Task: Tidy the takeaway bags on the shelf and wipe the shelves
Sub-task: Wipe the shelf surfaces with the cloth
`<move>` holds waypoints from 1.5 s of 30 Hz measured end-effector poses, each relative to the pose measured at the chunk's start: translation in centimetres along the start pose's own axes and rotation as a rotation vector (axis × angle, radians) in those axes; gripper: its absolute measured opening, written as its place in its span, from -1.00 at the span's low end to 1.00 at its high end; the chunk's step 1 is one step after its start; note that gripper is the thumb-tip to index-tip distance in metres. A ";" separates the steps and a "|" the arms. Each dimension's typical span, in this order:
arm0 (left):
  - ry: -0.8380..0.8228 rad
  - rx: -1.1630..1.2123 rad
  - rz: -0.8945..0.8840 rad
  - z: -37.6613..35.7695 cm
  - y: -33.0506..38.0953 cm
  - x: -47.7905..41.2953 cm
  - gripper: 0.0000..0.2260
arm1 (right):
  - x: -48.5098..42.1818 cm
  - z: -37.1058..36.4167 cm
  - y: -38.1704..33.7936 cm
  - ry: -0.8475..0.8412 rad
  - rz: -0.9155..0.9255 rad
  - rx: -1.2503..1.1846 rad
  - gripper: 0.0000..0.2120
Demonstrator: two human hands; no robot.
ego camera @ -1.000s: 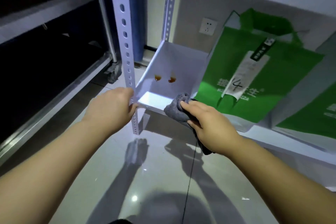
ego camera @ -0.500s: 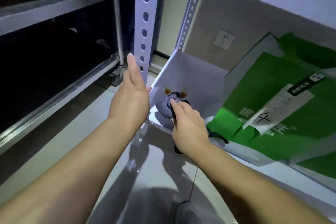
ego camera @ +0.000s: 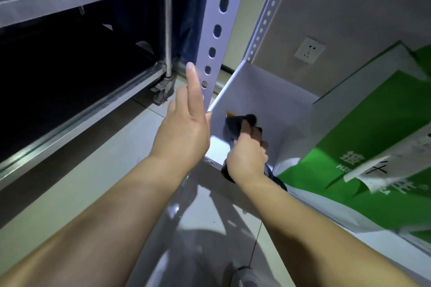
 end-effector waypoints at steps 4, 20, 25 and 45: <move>-0.006 -0.020 -0.026 -0.1 0.1 -0.1 -0.35 | -1.8 0.5 1.3 0.133 -0.258 -0.029 -0.25; 0.046 0.159 -0.055 0.5 -0.6 0.1 -0.21 | -6.3 -1.3 -4.4 -0.071 0.321 0.004 -0.57; 0.033 0.197 -0.045 0.3 -0.8 0.1 -0.22 | 0.0 -0.6 -2.5 -0.108 0.656 -0.116 -0.53; 0.043 0.220 -0.039 0.4 -1.0 0.1 -0.26 | -7.9 -0.7 -0.3 -0.022 0.100 0.056 -0.47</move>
Point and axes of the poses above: each hand's wrist, its own x-axis away from the middle knuckle, its own z-axis out of the back of the hand, y = z × x, the point moved 6 cm from there along -x, towards the middle knuckle, and after that the axes turned 6 degrees about y, right-handed, at the moved point
